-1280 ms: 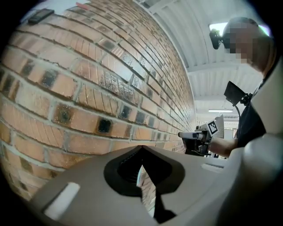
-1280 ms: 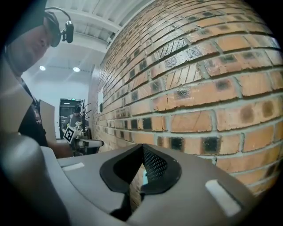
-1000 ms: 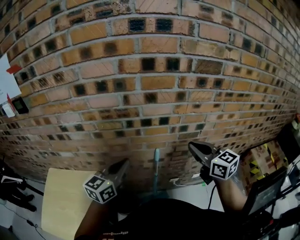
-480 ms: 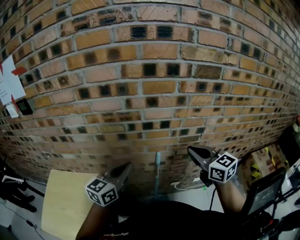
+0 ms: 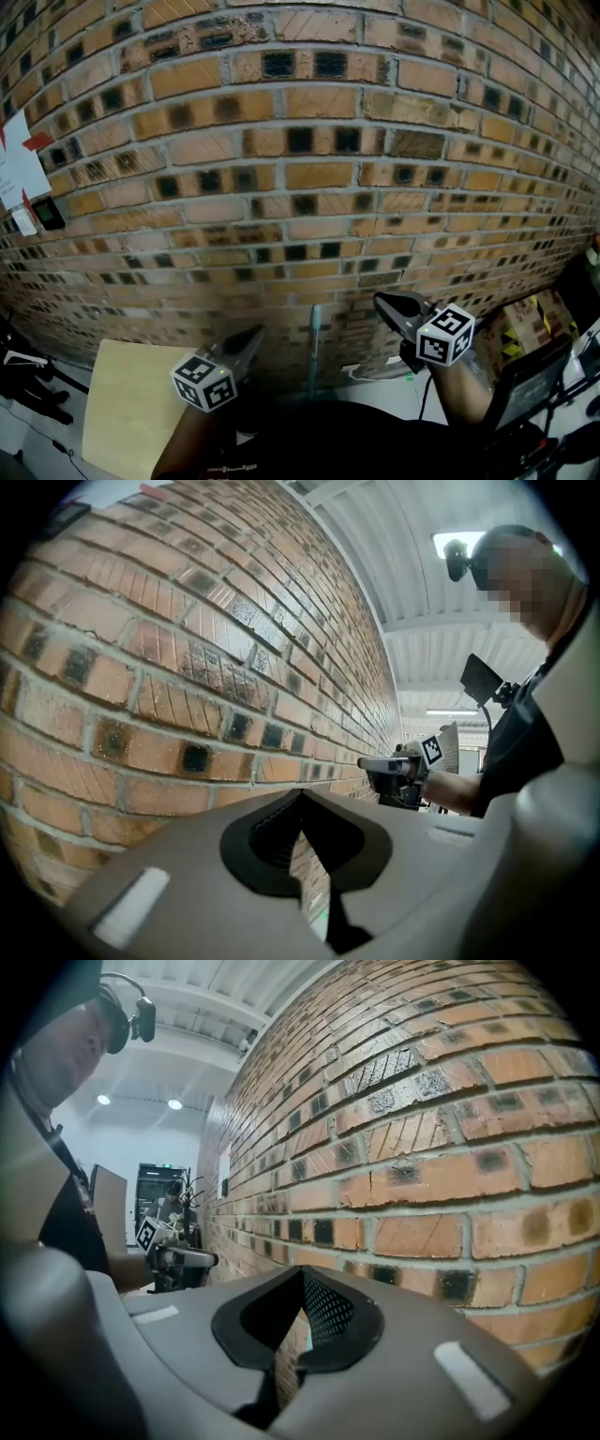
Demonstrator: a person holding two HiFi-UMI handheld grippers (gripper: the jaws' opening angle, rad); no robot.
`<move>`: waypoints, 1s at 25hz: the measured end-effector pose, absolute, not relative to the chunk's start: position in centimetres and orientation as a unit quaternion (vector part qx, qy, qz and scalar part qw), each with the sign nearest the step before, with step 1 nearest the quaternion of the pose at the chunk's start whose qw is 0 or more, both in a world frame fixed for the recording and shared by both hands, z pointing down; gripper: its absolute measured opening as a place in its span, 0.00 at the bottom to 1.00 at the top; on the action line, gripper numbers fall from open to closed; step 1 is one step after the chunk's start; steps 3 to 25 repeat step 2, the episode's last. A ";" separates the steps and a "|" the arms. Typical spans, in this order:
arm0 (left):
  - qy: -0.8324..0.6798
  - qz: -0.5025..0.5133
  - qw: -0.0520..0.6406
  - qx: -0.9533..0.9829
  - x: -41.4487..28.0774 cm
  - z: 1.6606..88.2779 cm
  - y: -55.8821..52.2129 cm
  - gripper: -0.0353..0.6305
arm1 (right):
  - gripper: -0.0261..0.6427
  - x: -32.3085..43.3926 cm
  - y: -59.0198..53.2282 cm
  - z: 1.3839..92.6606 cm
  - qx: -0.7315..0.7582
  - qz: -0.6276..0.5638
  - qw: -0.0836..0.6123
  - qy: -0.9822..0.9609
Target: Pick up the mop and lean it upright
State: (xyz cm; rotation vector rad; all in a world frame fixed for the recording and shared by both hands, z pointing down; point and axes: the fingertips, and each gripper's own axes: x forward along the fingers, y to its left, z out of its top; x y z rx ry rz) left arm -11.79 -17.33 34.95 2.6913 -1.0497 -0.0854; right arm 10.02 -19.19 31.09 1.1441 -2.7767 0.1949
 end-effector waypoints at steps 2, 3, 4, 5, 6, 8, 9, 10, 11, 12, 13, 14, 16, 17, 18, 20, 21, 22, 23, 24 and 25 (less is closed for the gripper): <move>-0.359 -0.026 0.126 0.925 -11.6 35.1 -17.4 0.06 | 0.06 10.1 -19.2 31.1 0.379 0.064 0.067 -0.921; -0.359 -0.026 0.126 0.925 -11.6 35.1 -17.4 0.06 | 0.06 10.1 -19.2 31.1 0.379 0.064 0.067 -0.921; -0.359 -0.026 0.126 0.925 -11.6 35.1 -17.4 0.06 | 0.06 10.1 -19.2 31.1 0.379 0.064 0.067 -0.921; -0.359 -0.026 0.126 0.925 -11.6 35.1 -17.4 0.06 | 0.06 10.1 -19.2 31.1 0.379 0.064 0.067 -0.921; -0.359 -0.026 0.126 0.925 -11.6 35.1 -17.4 0.06 | 0.06 10.1 -19.2 31.1 0.379 0.064 0.067 -0.921; -0.359 -0.026 0.126 0.925 -11.6 35.1 -17.4 0.06 | 0.06 10.1 -19.2 31.1 0.379 0.064 0.067 -0.921; -0.359 -0.026 0.126 0.925 -11.6 35.1 -17.4 0.06 | 0.06 10.1 -19.2 31.1 0.379 0.064 0.067 -0.921; -0.359 -0.026 0.126 0.925 -11.6 35.1 -17.4 0.06 | 0.06 10.1 -19.2 31.1 0.379 0.064 0.067 -0.921; -0.359 -0.026 0.126 0.925 -11.6 35.1 -17.4 0.06 | 0.06 10.1 -19.2 31.1 0.379 0.064 0.067 -0.921; -0.359 -0.026 0.126 0.925 -11.6 35.1 -17.4 0.06 | 0.06 10.1 -19.2 31.1 0.379 0.064 0.067 -0.921; -0.359 -0.026 0.126 0.925 -11.6 35.1 -17.4 0.06 | 0.06 10.1 -19.2 31.1 0.379 0.064 0.067 -0.921; -0.359 -0.026 0.126 0.925 -11.6 35.1 -17.4 0.06 | 0.06 10.1 -19.2 31.1 0.379 0.064 0.067 -0.921; -0.359 -0.026 0.126 0.925 -11.6 35.1 -17.4 0.06 | 0.06 10.1 -19.2 31.1 0.379 0.064 0.067 -0.921; -0.359 -0.026 0.126 0.925 -11.6 35.1 -17.4 0.06 | 0.06 10.1 -19.2 31.1 0.379 0.064 0.067 -0.921; -0.359 -0.026 0.126 0.925 -11.6 35.1 -17.4 0.06 | 0.06 10.1 -19.2 31.1 0.379 0.064 0.067 -0.921; -0.359 -0.026 0.126 0.925 -11.6 35.1 -17.4 0.06 | 0.06 10.1 -19.2 31.1 0.379 0.064 0.067 -0.921; -0.359 -0.026 0.126 0.925 -11.6 35.1 -17.4 0.06 | 0.06 10.1 -19.2 31.1 0.379 0.064 0.067 -0.921; -0.359 -0.026 0.126 0.925 -11.6 35.1 -17.4 0.06 | 0.06 10.1 -19.2 31.1 0.379 0.064 0.067 -0.921; -0.359 -0.026 0.126 0.925 -11.6 35.1 -17.4 0.06 | 0.06 10.1 -19.2 31.1 0.379 0.064 0.067 -0.921; -0.359 -0.026 0.126 0.925 -11.6 35.1 -17.4 0.06 | 0.06 10.1 -19.2 31.1 0.379 0.064 0.067 -0.921; -0.359 -0.026 0.126 0.925 -11.6 35.1 -17.4 0.06 | 0.06 10.1 -19.2 31.1 0.379 0.064 0.067 -0.921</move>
